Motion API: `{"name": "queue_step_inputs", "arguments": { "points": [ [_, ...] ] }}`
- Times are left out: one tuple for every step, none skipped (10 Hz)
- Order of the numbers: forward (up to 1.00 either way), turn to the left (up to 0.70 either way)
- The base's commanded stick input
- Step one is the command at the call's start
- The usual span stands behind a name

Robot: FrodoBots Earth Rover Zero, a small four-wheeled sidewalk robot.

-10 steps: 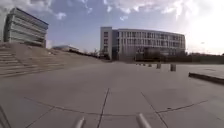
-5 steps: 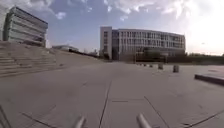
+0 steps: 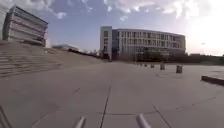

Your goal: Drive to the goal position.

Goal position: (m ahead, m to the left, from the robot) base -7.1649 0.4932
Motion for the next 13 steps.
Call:
{"name": "queue_step_inputs", "arguments": {
  "points": [
    [0.7, 0.0],
    [0.7, 0.0],
    [0.7, 0.0],
    [0.7, 0.0],
    [0.7, 0.0],
    [0.7, 0.0],
    [0.7, 0.0],
    [0.7, 0.0],
    [0.7, 0.0],
    [0.7, 0.0],
    [0.7, 0.0],
    [0.7, 0.0],
    [0.7, 0.0]
  ]
}}
